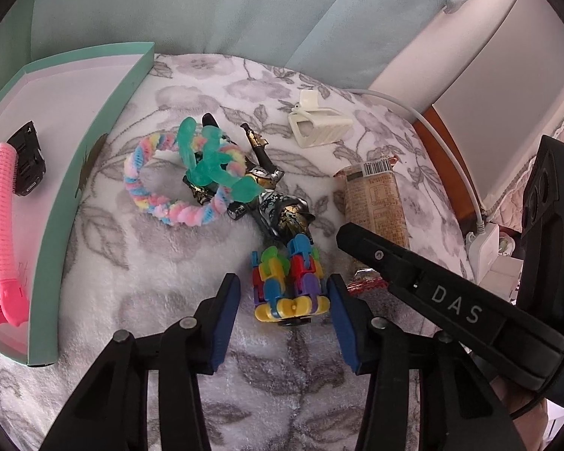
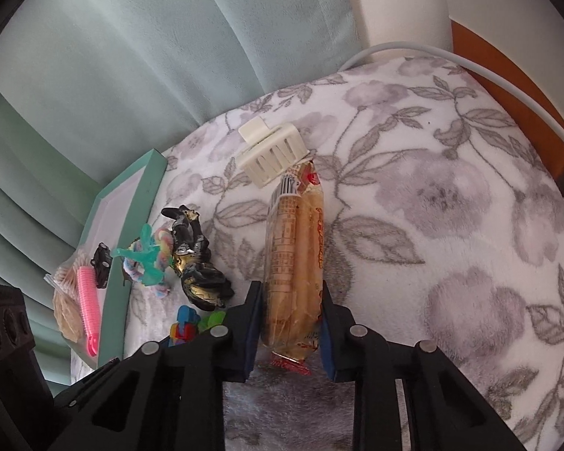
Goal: Organize objects
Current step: 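Grasp the colorful block toy with left tool while right tool grasps the breadstick snack bag, then carry the block toy and snack bag with both tools into the teal box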
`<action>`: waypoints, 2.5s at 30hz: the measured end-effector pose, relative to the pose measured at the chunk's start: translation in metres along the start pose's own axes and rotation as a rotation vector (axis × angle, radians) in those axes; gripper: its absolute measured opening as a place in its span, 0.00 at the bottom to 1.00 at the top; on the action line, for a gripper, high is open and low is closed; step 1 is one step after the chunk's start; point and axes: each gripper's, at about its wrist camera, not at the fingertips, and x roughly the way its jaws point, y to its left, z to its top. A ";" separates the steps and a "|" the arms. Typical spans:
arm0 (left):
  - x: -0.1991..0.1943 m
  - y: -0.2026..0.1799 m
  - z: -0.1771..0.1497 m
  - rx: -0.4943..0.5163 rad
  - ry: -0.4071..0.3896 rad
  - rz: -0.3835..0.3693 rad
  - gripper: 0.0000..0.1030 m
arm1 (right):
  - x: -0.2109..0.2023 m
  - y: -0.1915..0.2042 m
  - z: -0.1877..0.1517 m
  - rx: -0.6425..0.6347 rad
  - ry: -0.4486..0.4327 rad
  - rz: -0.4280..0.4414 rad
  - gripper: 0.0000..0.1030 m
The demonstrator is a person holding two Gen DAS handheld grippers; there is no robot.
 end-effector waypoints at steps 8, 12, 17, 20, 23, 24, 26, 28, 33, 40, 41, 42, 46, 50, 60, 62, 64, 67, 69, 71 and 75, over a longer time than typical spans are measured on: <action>0.003 0.002 0.004 -0.006 0.008 0.008 0.44 | 0.002 -0.001 0.000 -0.013 0.005 -0.015 0.28; 0.005 0.003 0.005 -0.009 0.008 0.006 0.42 | 0.003 0.000 0.000 -0.016 0.007 -0.020 0.28; 0.006 0.003 0.006 -0.003 0.001 0.018 0.38 | 0.002 -0.001 0.001 -0.020 0.012 -0.027 0.27; 0.006 0.003 0.006 -0.003 0.003 0.020 0.38 | 0.002 0.001 0.002 -0.017 0.021 -0.035 0.27; 0.003 0.003 0.004 -0.007 0.009 0.020 0.38 | -0.001 0.006 0.003 -0.014 0.024 -0.035 0.28; 0.002 0.003 0.003 -0.009 0.011 0.020 0.38 | -0.001 0.008 0.003 -0.010 0.023 -0.033 0.28; -0.001 0.003 -0.001 -0.008 0.014 0.021 0.38 | -0.005 0.006 0.001 0.000 0.021 -0.033 0.27; -0.004 0.003 -0.005 -0.008 0.016 0.024 0.38 | -0.010 0.006 -0.003 0.002 0.022 -0.035 0.27; -0.011 0.005 -0.014 -0.016 0.022 0.027 0.38 | -0.024 0.002 -0.013 0.017 0.018 -0.041 0.27; -0.025 0.010 -0.025 -0.037 0.021 0.045 0.38 | -0.038 -0.001 -0.026 0.030 0.008 -0.030 0.26; -0.026 0.011 -0.026 -0.043 0.020 0.048 0.38 | -0.040 -0.001 -0.027 0.031 0.003 -0.027 0.26; -0.028 0.012 -0.026 -0.050 0.019 0.046 0.38 | -0.042 0.000 -0.029 0.032 -0.001 -0.024 0.26; -0.040 0.016 -0.026 -0.065 -0.001 0.032 0.38 | -0.046 0.004 -0.032 0.029 0.002 -0.035 0.25; -0.045 0.013 -0.025 -0.050 -0.005 0.039 0.38 | -0.055 0.008 -0.032 0.037 -0.025 -0.027 0.25; -0.078 0.017 -0.017 -0.049 -0.078 0.026 0.38 | -0.082 0.038 -0.025 0.000 -0.096 -0.029 0.25; -0.089 0.021 -0.015 -0.058 -0.106 0.019 0.38 | -0.088 0.047 -0.023 -0.017 -0.112 -0.028 0.25; -0.100 0.026 -0.013 -0.065 -0.135 0.020 0.38 | -0.093 0.057 -0.020 -0.036 -0.127 -0.023 0.25; -0.117 0.036 -0.008 -0.081 -0.176 0.019 0.38 | -0.099 0.075 -0.017 -0.073 -0.147 -0.014 0.25; -0.129 0.045 -0.004 -0.091 -0.204 0.022 0.38 | -0.100 0.087 -0.014 -0.096 -0.154 -0.010 0.25; -0.141 0.056 -0.001 -0.100 -0.232 0.029 0.38 | -0.100 0.099 -0.012 -0.115 -0.158 -0.005 0.25; -0.162 0.082 0.006 -0.125 -0.283 0.054 0.38 | -0.091 0.124 -0.009 -0.161 -0.153 0.008 0.25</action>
